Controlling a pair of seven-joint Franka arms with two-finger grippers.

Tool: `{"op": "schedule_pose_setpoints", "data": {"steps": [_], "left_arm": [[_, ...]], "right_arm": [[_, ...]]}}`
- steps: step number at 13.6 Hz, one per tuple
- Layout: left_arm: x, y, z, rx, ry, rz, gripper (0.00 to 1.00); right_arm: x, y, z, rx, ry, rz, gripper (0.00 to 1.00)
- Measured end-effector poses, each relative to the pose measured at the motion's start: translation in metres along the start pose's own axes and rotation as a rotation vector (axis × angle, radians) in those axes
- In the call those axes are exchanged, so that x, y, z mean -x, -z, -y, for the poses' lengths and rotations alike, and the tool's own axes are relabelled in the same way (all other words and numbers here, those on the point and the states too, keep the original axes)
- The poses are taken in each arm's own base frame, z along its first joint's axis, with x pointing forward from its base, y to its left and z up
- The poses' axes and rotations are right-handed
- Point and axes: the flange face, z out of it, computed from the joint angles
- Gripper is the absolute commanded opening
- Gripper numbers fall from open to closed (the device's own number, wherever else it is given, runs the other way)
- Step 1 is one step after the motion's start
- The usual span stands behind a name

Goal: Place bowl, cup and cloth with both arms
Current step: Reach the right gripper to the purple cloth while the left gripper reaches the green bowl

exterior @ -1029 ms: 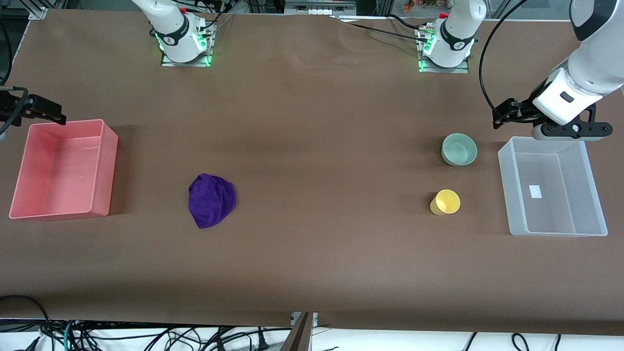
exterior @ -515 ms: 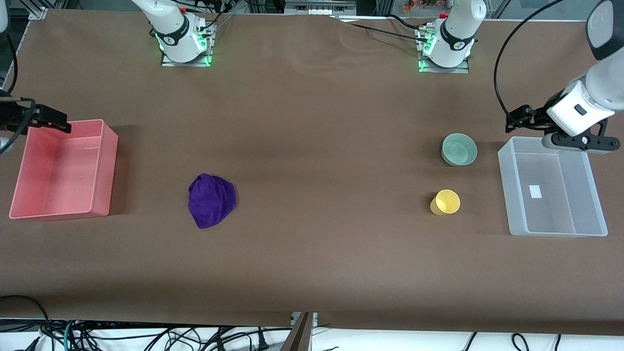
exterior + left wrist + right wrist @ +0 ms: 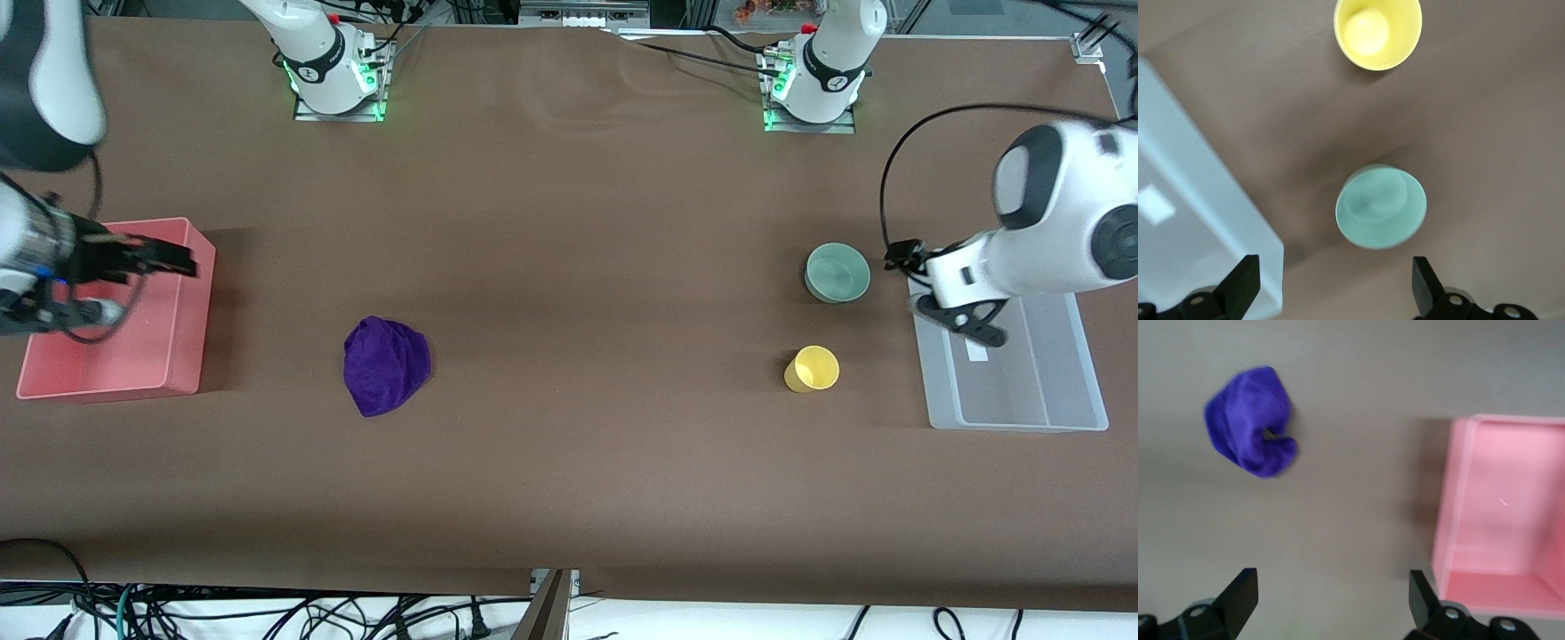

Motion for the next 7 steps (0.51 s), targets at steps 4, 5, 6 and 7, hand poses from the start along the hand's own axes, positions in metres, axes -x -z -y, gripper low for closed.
{"op": "schedule_pose_setpoints", "data": {"steps": [4, 5, 6, 7], "left_arm": [[0.004, -0.094, -0.006, -0.050, -0.176, -0.089, 1.00], [0.008, -0.115, -0.010, -0.062, -0.208, -0.096, 1.00], [0.013, -0.133, -0.014, -0.077, -0.243, -0.090, 0.91], [0.015, -0.147, -0.015, -0.088, -0.271, -0.082, 0.63]], "right_arm": [[-0.030, -0.072, 0.051, -0.009, -0.040, -0.058, 1.00], [-0.037, -0.092, 0.062, -0.018, -0.054, -0.063, 1.00], [-0.045, -0.114, 0.072, -0.026, -0.062, -0.063, 1.00], [-0.053, -0.137, 0.081, -0.035, -0.061, -0.064, 1.00]]}}
